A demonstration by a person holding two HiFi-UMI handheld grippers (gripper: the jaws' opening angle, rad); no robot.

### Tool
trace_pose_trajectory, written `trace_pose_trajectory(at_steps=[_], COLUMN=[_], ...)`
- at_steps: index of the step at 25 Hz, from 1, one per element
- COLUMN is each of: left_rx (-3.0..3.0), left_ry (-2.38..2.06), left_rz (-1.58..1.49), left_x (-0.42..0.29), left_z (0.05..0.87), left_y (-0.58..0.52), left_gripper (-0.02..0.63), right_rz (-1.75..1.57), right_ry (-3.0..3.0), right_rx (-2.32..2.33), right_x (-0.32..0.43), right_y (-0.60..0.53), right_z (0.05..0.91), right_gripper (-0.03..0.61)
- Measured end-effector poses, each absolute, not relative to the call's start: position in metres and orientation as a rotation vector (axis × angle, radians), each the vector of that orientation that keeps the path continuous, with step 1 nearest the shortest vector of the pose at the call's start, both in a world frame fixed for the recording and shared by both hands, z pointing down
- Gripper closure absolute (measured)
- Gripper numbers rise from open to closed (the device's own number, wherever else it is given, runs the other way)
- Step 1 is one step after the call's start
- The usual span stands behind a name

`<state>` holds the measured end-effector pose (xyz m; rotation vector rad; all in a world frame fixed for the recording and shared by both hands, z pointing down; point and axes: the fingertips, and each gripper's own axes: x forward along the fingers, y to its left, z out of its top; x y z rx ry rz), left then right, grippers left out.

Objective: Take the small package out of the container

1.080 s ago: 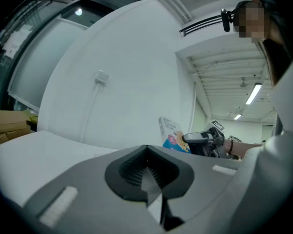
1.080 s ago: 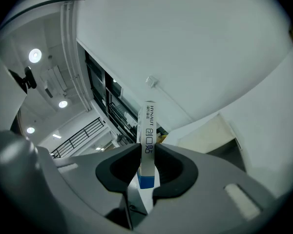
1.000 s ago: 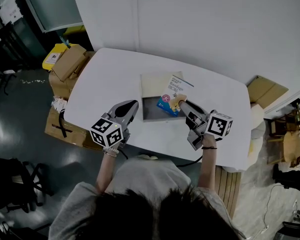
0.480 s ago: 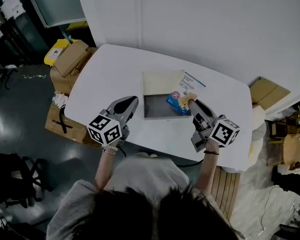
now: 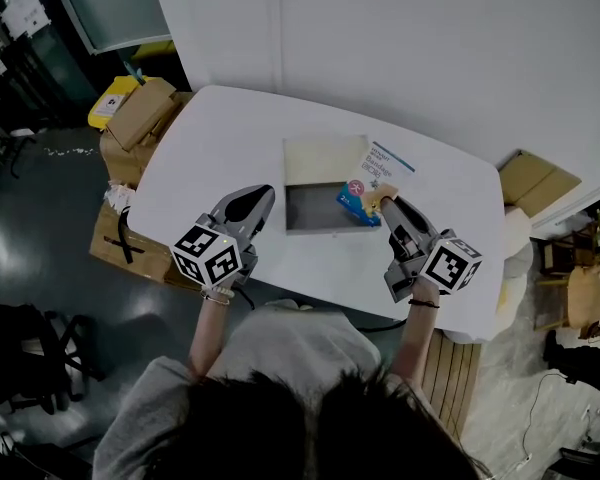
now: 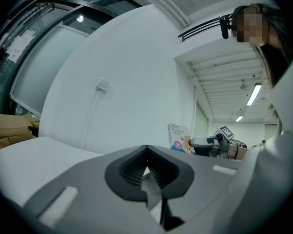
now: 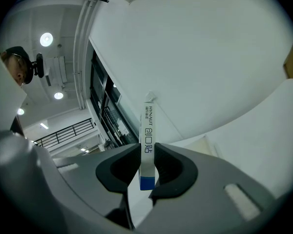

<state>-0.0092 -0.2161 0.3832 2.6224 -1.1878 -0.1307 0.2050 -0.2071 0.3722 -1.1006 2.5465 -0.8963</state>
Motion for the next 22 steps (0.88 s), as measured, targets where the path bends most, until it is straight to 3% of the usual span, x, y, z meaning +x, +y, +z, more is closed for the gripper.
trace_pose_trajectory(at_steps=[22], left_rx=[2.626], left_ry=[-1.169], left_rz=[-0.12], left_x=[-0.002], left_z=[0.383], left_y=[-0.206], left_gripper=[0.62], right_rz=[-0.927], right_ry=[2.553], right_rx=[-1.099], right_x=[0.207], right_y=[-0.198], right_z=[0.385], right_gripper=[0.48])
